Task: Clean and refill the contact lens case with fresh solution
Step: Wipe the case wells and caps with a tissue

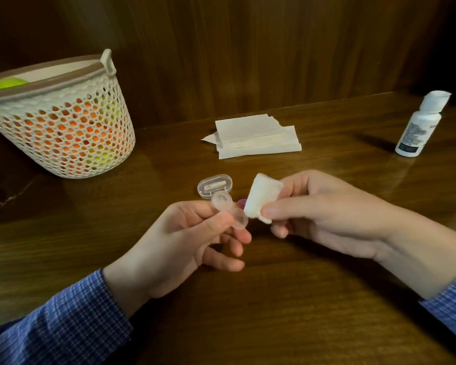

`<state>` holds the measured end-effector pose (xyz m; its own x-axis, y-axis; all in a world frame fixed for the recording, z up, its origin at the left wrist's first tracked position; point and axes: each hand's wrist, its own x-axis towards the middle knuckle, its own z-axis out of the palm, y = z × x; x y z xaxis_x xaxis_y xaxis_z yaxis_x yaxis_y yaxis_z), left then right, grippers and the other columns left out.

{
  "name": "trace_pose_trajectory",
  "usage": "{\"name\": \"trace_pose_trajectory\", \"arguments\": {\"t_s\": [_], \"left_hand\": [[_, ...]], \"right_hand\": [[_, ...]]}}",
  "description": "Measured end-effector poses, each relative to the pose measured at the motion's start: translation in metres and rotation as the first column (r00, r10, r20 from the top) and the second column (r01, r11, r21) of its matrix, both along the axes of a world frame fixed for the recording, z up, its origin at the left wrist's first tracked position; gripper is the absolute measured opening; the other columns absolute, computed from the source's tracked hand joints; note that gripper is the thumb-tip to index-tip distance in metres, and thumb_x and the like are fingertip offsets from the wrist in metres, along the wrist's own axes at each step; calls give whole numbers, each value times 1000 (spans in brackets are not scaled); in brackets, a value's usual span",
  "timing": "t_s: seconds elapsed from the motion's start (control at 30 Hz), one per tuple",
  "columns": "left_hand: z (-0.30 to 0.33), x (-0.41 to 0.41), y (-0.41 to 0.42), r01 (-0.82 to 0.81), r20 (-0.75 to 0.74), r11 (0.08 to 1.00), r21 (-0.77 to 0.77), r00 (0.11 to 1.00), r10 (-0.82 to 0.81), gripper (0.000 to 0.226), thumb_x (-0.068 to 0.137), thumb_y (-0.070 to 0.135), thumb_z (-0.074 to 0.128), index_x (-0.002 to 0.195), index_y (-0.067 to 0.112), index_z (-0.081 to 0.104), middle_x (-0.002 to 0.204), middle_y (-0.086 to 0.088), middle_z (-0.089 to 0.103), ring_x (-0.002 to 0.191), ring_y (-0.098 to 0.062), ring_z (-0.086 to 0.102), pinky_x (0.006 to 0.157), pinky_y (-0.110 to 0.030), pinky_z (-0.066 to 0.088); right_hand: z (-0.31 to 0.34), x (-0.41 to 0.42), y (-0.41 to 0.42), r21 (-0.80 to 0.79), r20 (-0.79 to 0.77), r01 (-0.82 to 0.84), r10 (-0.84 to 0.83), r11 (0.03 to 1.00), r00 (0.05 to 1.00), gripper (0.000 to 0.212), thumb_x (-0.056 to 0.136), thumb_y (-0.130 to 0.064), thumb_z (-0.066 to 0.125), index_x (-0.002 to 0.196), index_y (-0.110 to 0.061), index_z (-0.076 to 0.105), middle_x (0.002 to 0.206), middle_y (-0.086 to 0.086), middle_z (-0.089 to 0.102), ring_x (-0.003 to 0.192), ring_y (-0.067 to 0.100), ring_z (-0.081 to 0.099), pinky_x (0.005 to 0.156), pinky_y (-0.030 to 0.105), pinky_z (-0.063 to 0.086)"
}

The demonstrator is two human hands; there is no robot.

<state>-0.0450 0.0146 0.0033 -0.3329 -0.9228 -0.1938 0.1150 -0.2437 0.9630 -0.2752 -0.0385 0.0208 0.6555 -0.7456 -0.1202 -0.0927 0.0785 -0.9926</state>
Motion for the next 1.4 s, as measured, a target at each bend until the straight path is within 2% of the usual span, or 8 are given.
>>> {"name": "trace_pose_trajectory", "arguments": {"t_s": [0.1, 0.33, 0.57, 0.87, 1.0, 1.2, 1.27, 1.4], "left_hand": [[1, 4, -1, 20, -54, 1000, 10, 998, -20, 29, 87, 29, 68, 99, 6, 80, 95, -11, 76, 78, -16, 71, 59, -25, 61], [-3, 4, -3, 73, -83, 997, -6, 994, -73, 28, 92, 27, 65, 109, 8, 78, 103, -13, 75, 83, -16, 71, 62, -23, 61], [-7, 2, -2, -3, 64, 994, -114, 998, 10, 24, 94, 24, 66, 110, 11, 79, 99, -13, 77, 84, -21, 75, 64, -25, 62], [-12, -1, 2, -79, 172, 963, -259, 977, 127, 26, 88, 19, 68, 111, 14, 79, 99, -17, 79, 77, -24, 78, 68, -30, 65], [-12, -2, 4, -41, 192, 961, -275, 977, 97, 21, 89, 21, 69, 106, 17, 81, 94, -14, 80, 79, -25, 79, 68, -30, 65], [-4, -2, -2, -59, 14, 991, -122, 998, 61, 22, 91, 23, 66, 101, 11, 81, 95, -14, 77, 80, -20, 74, 66, -25, 61], [-4, -1, -3, -58, -30, 995, -76, 998, 56, 23, 91, 23, 65, 101, 9, 80, 95, -14, 77, 79, -20, 74, 65, -25, 61], [-4, -1, -3, -36, -49, 998, -43, 998, 33, 27, 89, 26, 68, 103, 6, 79, 96, -16, 75, 79, -19, 73, 65, -24, 61]], "right_hand": [[-2, 0, -2, 57, 79, 65, -69, 996, 994, 26, 76, -19, 79, 78, 5, 69, 66, 5, 62, 60, 12, 56, 74, 26, 53], [-8, 4, 6, -579, -86, 111, -196, 808, 977, 18, 88, -29, 71, 92, -13, 78, 77, 11, 67, 72, 24, 60, 67, 26, 52], [-18, 12, 17, -713, -140, 60, -225, 699, 964, 13, 89, -26, 72, 95, -31, 83, 88, -12, 68, 91, 14, 65, 72, 25, 55], [-18, 15, 19, -551, -221, -27, -115, 834, 969, 12, 95, -31, 71, 97, -36, 82, 96, -7, 69, 96, 15, 65, 88, 38, 54], [-17, 12, 13, -471, -233, -45, -75, 881, 970, 22, 97, -28, 69, 94, -9, 79, 94, 11, 71, 89, 26, 66, 89, 43, 54], [-6, 11, 0, 290, 200, 38, -99, 956, 975, 14, 83, -21, 72, 74, -14, 80, 70, 3, 65, 61, 9, 50, 56, 22, 40], [-7, 10, -2, 194, 178, 97, -133, 976, 975, 16, 86, -21, 73, 73, -17, 81, 71, 2, 65, 64, 10, 51, 58, 23, 44], [-13, 5, 2, -491, 4, 188, -213, 851, 977, 11, 92, -22, 73, 88, -19, 83, 81, 2, 74, 76, 18, 64, 72, 31, 56]]}}
